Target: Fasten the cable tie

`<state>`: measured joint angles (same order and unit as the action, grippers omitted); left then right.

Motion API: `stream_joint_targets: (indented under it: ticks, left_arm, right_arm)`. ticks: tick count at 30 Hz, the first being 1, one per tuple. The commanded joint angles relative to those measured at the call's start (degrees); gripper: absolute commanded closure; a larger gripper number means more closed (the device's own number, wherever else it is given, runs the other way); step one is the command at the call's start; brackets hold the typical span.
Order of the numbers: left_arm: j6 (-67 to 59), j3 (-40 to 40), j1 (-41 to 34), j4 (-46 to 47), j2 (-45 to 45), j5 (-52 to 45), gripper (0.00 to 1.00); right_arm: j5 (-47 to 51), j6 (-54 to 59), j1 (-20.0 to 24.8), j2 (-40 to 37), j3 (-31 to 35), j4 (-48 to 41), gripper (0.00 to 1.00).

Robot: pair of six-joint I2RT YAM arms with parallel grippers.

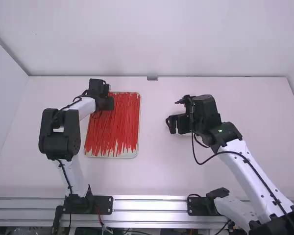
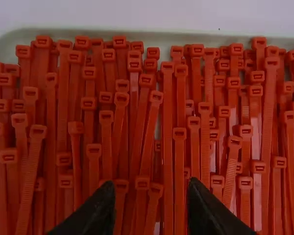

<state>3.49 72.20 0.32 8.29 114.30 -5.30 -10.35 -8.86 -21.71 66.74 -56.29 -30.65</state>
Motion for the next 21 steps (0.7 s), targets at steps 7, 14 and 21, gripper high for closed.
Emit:
stream_joint_targets:
  ticks: [7,14,21]
  left_arm:
    - [1.44,-0.28,0.07,-0.02,3.80,0.22,0.62]
    - [1.42,0.15,0.07,-0.70,3.82,0.26,0.65]
    - [1.44,0.26,0.04,-2.12,3.82,0.31,0.67]
  right_arm:
    - [-0.09,-0.31,-0.09,0.44,-2.14,-0.24,0.01]
    - [-0.13,-0.33,-0.09,0.44,-2.14,-0.22,0.01]
    - [-0.13,-0.31,-0.09,0.44,-2.14,-0.20,0.01]
